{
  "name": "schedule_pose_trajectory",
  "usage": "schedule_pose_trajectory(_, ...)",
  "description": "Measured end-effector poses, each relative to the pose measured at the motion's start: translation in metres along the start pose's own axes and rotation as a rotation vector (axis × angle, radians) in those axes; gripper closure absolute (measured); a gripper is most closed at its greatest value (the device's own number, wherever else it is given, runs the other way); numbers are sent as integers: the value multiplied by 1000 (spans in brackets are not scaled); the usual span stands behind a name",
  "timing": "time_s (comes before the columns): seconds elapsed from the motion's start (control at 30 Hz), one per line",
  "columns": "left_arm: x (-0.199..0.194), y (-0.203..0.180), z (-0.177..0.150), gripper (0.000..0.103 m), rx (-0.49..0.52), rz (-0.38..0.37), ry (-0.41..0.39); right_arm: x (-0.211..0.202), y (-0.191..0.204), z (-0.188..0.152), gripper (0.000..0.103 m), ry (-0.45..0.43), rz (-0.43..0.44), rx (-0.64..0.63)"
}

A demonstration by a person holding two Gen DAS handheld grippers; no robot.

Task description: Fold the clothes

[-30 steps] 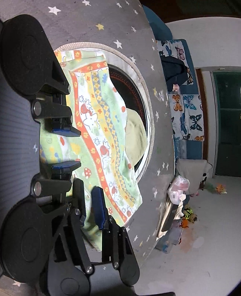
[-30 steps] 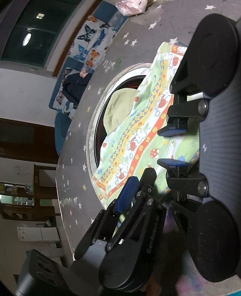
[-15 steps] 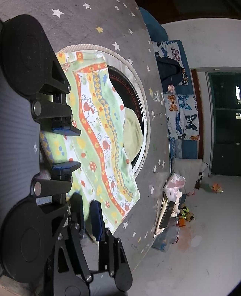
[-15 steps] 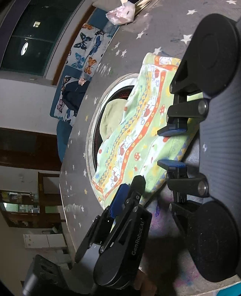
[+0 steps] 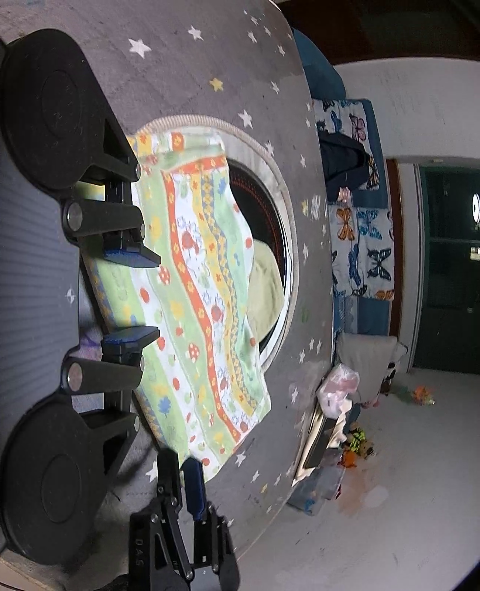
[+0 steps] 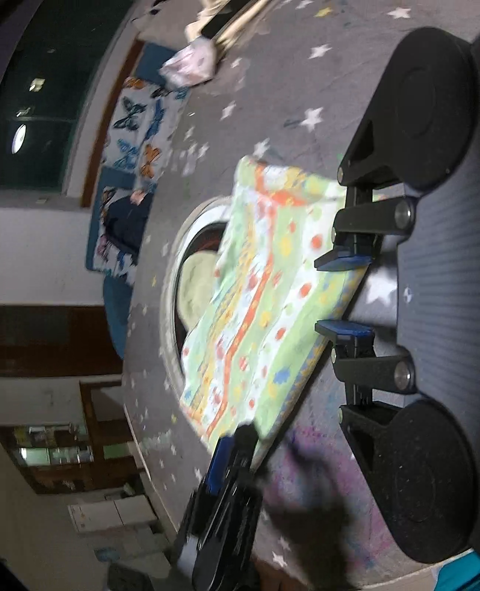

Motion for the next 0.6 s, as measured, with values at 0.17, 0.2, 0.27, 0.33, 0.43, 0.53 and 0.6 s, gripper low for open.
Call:
schedule_pose_trajectory(0.17, -9, 12, -10, 57, -41, 25, 4, -8, -9, 0, 76, -2, -10, 18)
schedule_pose_trajectory(0.2, -12, 15, -11, 57, -47, 32, 1, -11, -9, 4, 76, -15, -10, 21)
schedule_pose_trajectory(0.27, -16, 19, -14, 58, -58, 46, -3, -14, -10, 14, 75, -42, -4, 35)
schedule_pose_trajectory(0.33, -16, 25, -18, 58, -72, 56, 4, -12, -10, 20, 75, -56, 0, 45)
schedule_pose_trajectory(0.43, -17, 30, -24, 58, -92, 52, 13, 3, -14, 20, 75, -29, -4, 53)
schedule_pose_trajectory(0.53, -19, 36, -23, 58, -104, 47, 20, 10, -20, 19, 75, 0, 1, 75)
schedule_pose_trajectory(0.6, -19, 39, -17, 59, -97, 53, 21, 7, -19, 23, 74, -7, 0, 68)
Point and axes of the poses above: each gripper's, at about its wrist camera, not at the fingertips, and x roughly the way its jaws point, y to its left, z to its top, the point moved 5 cm from there along x, roughly the way its jaws point, and after that the axes turned 14 degrees about x, right-handed, at the moved point
